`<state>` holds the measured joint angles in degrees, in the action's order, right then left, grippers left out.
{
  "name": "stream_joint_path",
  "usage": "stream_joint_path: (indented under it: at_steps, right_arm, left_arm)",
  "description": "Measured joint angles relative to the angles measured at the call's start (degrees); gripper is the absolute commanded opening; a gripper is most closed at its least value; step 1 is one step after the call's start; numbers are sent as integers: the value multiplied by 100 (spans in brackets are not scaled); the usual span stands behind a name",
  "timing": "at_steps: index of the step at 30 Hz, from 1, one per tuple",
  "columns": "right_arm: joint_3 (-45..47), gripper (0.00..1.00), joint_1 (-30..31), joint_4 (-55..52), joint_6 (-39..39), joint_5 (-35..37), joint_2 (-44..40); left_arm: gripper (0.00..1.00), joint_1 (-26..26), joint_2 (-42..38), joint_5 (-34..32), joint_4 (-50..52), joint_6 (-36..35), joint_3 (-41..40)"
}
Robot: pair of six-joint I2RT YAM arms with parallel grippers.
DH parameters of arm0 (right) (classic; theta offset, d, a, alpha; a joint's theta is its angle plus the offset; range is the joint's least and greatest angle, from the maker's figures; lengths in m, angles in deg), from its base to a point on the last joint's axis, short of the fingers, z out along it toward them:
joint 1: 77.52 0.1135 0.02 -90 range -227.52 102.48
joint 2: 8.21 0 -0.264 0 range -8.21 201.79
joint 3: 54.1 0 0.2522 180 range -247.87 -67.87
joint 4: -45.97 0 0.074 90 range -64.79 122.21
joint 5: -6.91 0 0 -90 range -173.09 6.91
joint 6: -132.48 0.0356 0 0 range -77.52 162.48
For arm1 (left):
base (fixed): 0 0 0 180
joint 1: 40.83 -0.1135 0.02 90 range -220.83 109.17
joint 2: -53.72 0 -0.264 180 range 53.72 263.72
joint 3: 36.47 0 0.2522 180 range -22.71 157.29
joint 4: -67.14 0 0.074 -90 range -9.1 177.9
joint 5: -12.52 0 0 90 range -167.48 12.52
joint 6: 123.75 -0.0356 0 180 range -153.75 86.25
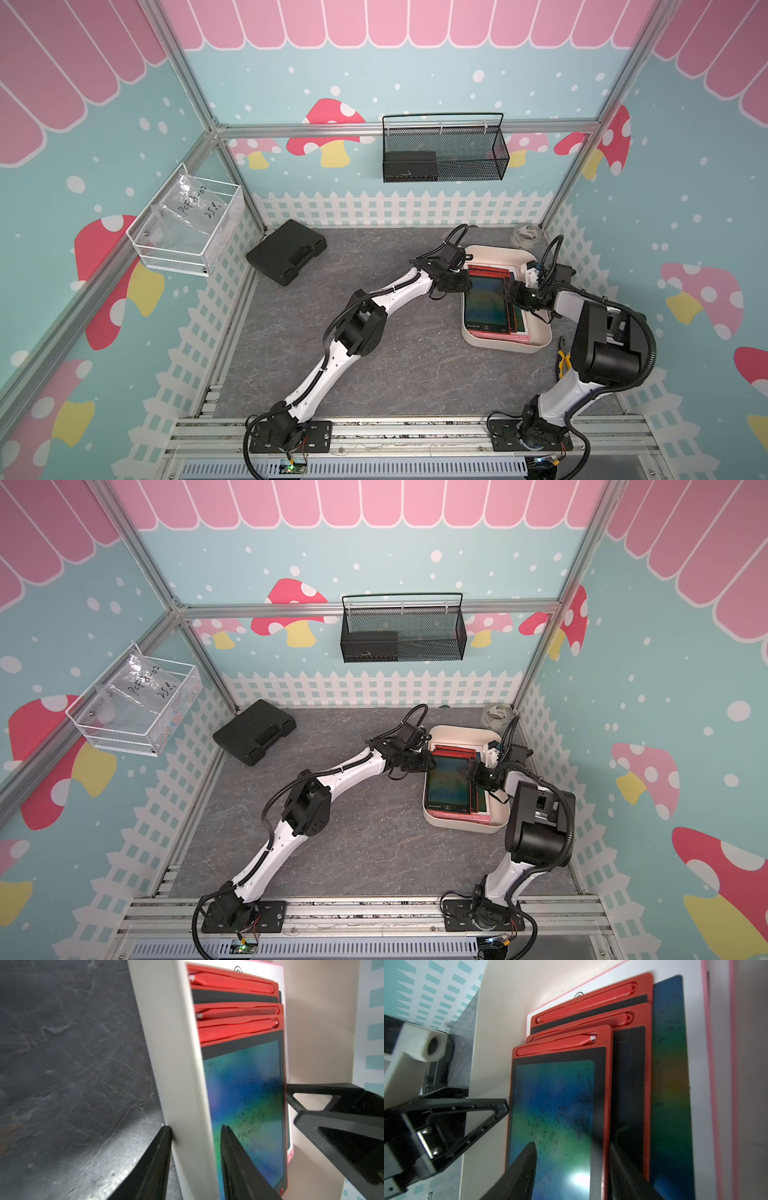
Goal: Take out the writing tablet from the storage box
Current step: Pick up the writing tablet from the storage box.
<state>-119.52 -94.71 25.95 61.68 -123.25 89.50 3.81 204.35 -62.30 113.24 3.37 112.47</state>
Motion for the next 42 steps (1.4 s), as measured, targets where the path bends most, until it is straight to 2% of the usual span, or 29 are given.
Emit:
stream_joint_path:
  at_steps: [17, 30, 36, 42]
  right_arm:
    - [26, 52, -22, 170, 229, -726, 243]
    - [70, 32, -22, 400, 363, -1084, 245]
    - [72, 25, -22, 437, 345, -1154, 247]
    - [70, 25, -22, 542, 354, -1300, 284]
  left_arm:
    - [39, 7, 48, -68, -63, 85, -85]
    - [39, 7, 24, -59, -146, 127, -153]
    - [43, -28, -184, 92, -474, 120, -570]
    - [51, -216, -1003, 772, -800, 52, -1604]
